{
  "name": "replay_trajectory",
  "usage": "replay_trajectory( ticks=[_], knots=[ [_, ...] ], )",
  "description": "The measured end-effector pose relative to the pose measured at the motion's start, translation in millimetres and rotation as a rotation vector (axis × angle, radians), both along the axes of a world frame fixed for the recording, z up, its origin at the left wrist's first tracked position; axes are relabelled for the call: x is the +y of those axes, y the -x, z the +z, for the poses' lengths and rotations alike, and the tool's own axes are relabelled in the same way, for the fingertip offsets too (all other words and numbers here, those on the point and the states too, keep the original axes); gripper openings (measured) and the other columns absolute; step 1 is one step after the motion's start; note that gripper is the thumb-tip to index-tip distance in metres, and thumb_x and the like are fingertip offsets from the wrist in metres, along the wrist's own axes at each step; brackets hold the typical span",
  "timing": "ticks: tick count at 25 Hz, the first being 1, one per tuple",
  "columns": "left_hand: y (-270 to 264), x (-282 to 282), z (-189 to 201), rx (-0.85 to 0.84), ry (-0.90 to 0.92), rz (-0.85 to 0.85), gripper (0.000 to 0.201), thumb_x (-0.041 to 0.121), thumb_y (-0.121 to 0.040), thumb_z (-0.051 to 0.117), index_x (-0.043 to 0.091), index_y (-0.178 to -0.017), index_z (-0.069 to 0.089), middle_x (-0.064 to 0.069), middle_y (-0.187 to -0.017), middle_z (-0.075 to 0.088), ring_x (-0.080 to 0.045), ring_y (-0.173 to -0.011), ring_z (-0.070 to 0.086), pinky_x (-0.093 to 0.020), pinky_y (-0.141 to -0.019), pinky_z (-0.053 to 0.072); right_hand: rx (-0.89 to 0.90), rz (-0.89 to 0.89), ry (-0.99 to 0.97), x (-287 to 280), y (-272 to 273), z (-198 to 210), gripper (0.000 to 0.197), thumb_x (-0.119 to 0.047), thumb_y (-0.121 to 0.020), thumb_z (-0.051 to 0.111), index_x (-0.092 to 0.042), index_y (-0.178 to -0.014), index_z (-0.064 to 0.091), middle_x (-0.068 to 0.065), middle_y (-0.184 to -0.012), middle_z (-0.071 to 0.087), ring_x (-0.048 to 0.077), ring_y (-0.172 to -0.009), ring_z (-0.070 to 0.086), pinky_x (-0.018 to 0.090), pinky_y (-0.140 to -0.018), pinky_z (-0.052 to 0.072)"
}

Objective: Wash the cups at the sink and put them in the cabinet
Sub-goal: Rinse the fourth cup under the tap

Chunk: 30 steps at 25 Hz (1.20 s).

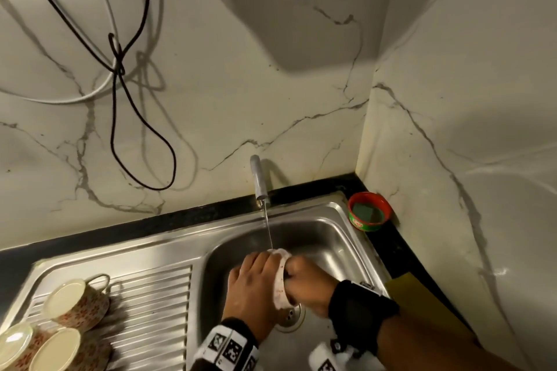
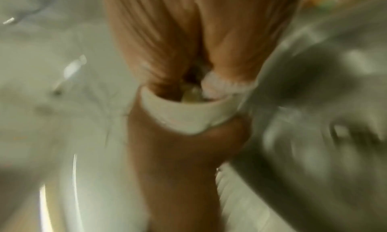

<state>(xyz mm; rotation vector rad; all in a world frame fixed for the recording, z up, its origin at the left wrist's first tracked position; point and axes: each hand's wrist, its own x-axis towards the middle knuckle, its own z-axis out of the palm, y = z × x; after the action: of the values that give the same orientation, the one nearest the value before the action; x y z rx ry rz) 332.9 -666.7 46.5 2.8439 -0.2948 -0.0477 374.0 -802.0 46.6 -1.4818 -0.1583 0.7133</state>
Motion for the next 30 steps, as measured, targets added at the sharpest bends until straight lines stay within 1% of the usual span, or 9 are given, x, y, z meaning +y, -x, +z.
replay_trajectory(
  ticks=[2,6,10,13,15,19,21,25,30],
  knots=[
    [1.7,-3.8,-7.2,-0.034,0.011,-0.005,0.09,0.067,-0.046,0.073,0.04,-0.129,0.049,0.017,-0.126,0.057,-0.015,-0.117,0.058,-0.041,-0.09,0.051,0.27,-0.208,-0.102,-1.9,0.7,-15.8,0.021,-0.002,-0.098,0.049,-0.005,-0.112,0.064,0.006,-0.091,0.068,0.016,-0.078,0.066,0.025,-0.067,0.057],
    [-13.4,-9.4,-30.5,0.063,0.199,0.118,0.077,0.067,-0.051,0.067,0.048,-0.123,0.047,0.025,-0.123,0.054,-0.006,-0.118,0.055,-0.026,-0.096,0.047,-0.036,-0.087,0.162,-30.4,-10.2,-24.8,0.026,-0.001,-0.091,0.063,-0.005,-0.116,0.073,0.006,-0.104,0.076,0.013,-0.094,0.07,0.027,-0.085,0.057],
    [-17.1,-25.1,-34.4,0.155,0.433,0.284,0.057,0.064,-0.052,0.08,0.052,-0.098,0.049,0.032,-0.095,0.052,0.005,-0.093,0.055,-0.012,-0.087,0.04,0.086,-0.296,0.145,-105.6,-51.5,-26.3,0.017,-0.005,-0.093,0.065,-0.007,-0.105,0.076,0.018,-0.092,0.074,0.021,-0.072,0.073,0.035,-0.065,0.059],
    [-21.8,-26.1,-43.2,0.232,0.505,0.357,0.066,0.058,-0.044,0.088,0.051,-0.092,0.044,0.035,-0.09,0.048,0.004,-0.088,0.051,-0.013,-0.087,0.036,-0.244,-0.603,0.358,-152.3,-92.4,-18.2,0.022,0.003,-0.089,0.063,-0.013,-0.099,0.076,0.013,-0.094,0.069,-0.002,-0.07,0.068,0.011,-0.071,0.05],
    [-22.7,-20.2,-48.2,0.271,0.549,0.396,0.073,0.06,-0.034,0.087,0.05,-0.095,0.048,0.032,-0.093,0.056,0.002,-0.088,0.059,-0.018,-0.089,0.044,-0.58,-0.696,0.719,-168.5,-120.8,-25.1,0.027,0.0,-0.088,0.065,-0.009,-0.112,0.074,0.008,-0.111,0.071,0.012,-0.093,0.07,0.007,-0.082,0.041],
    [-26.0,-10.5,-56.7,0.294,0.631,0.463,0.082,0.057,-0.024,0.085,0.049,-0.098,0.053,0.028,-0.085,0.068,0.002,-0.085,0.065,-0.017,-0.078,0.045,-0.66,-0.146,1.106,-177.8,-157.9,-76.0,0.039,-0.035,-0.087,0.054,-0.014,-0.116,0.07,0.007,-0.12,0.069,0.03,-0.117,0.062,0.035,-0.105,0.045],
    [-23.2,-2.7,-55.9,0.282,0.662,0.465,0.082,0.055,-0.023,0.087,0.047,-0.099,0.055,0.042,-0.089,0.063,0.007,-0.081,0.064,-0.016,-0.074,0.044,-0.674,-0.175,1.23,-174.3,-159.5,-93.1,0.044,-0.039,-0.088,0.054,-0.013,-0.121,0.068,0.011,-0.129,0.065,0.036,-0.125,0.056,0.046,-0.109,0.042],
    [-19.3,22.6,-61.9,0.274,0.635,0.452,0.082,0.052,-0.031,0.091,0.041,-0.105,0.057,0.033,-0.091,0.068,0.011,-0.082,0.064,-0.01,-0.073,0.043,-0.933,-0.449,0.854,-127.1,-119.9,-74.0,0.033,-0.033,-0.088,0.052,-0.013,-0.104,0.073,0.005,-0.109,0.069,0.025,-0.107,0.063,0.045,-0.094,0.053],
    [-30.1,54.2,-63.5,0.205,0.615,0.353,0.067,0.042,-0.048,0.092,0.043,-0.101,0.051,0.023,-0.09,0.065,0.017,-0.082,0.059,0.002,-0.069,0.04,-0.883,0.025,0.503,4.9,-28.1,-24.2,0.021,-0.034,-0.093,0.061,-0.022,-0.104,0.074,-0.008,-0.106,0.073,0.005,-0.104,0.064,0.014,-0.1,0.041]
  ],
)
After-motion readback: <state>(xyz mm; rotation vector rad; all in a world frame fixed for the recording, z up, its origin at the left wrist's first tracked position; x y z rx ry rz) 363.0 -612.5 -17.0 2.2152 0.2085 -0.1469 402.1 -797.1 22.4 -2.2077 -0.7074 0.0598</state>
